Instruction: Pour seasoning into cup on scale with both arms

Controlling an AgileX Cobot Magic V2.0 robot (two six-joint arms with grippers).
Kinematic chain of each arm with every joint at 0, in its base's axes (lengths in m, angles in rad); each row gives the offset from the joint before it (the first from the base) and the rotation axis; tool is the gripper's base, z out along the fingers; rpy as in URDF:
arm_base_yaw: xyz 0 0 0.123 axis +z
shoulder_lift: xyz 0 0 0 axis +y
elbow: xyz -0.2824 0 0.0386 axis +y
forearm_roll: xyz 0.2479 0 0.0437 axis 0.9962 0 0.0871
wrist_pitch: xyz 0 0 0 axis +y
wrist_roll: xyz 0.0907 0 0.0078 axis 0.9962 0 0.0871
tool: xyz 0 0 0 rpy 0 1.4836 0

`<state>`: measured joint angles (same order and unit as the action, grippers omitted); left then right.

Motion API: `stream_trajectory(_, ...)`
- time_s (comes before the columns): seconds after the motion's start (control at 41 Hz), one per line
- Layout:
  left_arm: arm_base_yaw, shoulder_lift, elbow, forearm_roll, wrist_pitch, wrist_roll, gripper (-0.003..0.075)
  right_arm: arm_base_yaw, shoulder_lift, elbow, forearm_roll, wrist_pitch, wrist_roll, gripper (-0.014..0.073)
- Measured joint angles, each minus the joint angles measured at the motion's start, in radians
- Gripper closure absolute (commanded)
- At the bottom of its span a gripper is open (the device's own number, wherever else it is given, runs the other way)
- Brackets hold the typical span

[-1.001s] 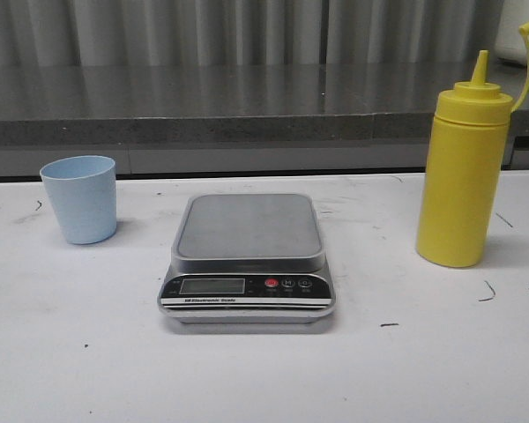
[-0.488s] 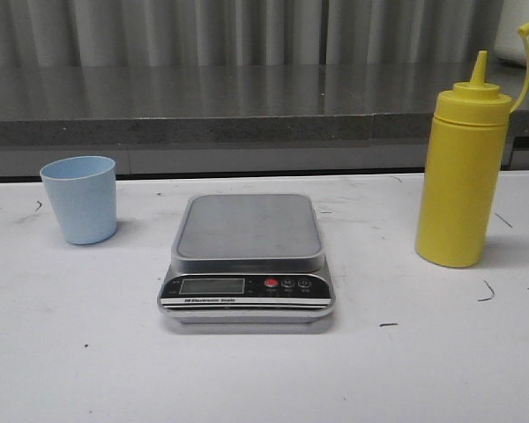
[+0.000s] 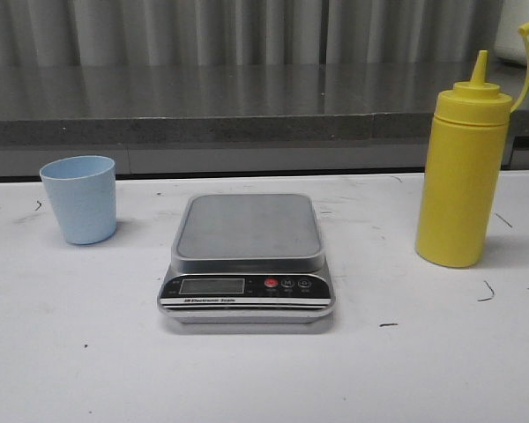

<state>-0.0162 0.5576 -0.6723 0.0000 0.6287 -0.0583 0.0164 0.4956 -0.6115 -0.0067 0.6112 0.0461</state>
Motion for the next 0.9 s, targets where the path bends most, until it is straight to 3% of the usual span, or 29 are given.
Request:
stream_trajectory(0.171, 0.000, 0.061, 0.001, 0.000, 0.000, 0.000, 0.0739, 0.000, 0.054, 0.000, 0.000, 0.034, -0.006, 0.0655)
stream_trajectory(0.269, 0.000, 0.078, 0.001, 0.000, 0.000, 0.000, 0.0703, 0.000, 0.073, 0.000, 0.000, 0.047, -0.016, 0.0559)
stream_trajectory(0.317, 0.000, 0.083, 0.001, 0.000, 0.000, 0.000, 0.0642, 0.000, 0.077, 0.000, 0.000, 0.052, -0.017, 0.0461)
stream_trajectory(0.415, 0.000, 0.087, 0.001, 0.000, -0.002, 0.000, 0.0447, 0.000, 0.081, 0.000, 0.000, 0.054, -0.018, 0.0214)
stream_trajectory(0.513, 0.000, 0.089, 0.001, 0.000, -0.006, 0.000, 0.0279, 0.000, 0.083, 0.000, 0.000, 0.054, -0.019, 0.0084)
stream_trajectory(0.562, 0.000, 0.089, 0.001, 0.000, -0.008, 0.000, 0.0249, 0.000, 0.083, 0.000, 0.000, 0.055, -0.019, 0.0064)
stream_trajectory(0.903, -0.042, 0.123, 0.001, -0.015, -0.021, 0.000, 0.0248, 0.000, 0.085, 0.000, 0.000, 0.055, -0.021, 0.0065)
